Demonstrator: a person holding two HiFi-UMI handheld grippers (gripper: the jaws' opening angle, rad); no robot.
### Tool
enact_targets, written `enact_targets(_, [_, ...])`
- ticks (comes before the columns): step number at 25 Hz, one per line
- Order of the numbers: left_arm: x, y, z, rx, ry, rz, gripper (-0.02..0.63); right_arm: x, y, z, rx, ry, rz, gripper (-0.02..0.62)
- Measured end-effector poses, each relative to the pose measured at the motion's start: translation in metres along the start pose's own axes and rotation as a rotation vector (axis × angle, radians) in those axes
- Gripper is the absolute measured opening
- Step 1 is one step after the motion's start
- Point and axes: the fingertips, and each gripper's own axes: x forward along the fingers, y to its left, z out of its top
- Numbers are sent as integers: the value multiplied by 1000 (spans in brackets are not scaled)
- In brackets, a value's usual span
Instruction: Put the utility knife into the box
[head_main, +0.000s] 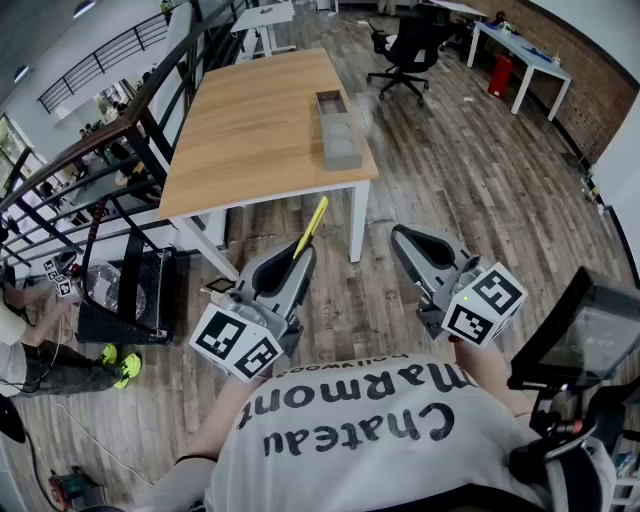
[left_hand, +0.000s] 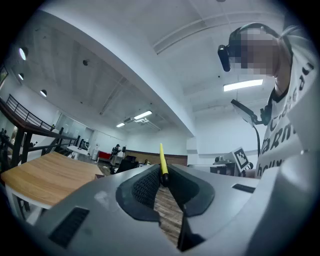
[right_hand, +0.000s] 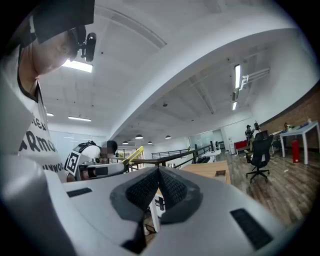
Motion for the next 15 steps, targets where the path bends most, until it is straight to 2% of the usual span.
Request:
enact_targets(11, [2,5,-1,0,-2,-2,43,4,-3,-3,5,-1,3,9])
enact_targets(15, [3,11,0,-3,-5,-3,43,9,-4,3,24,-39,16,9])
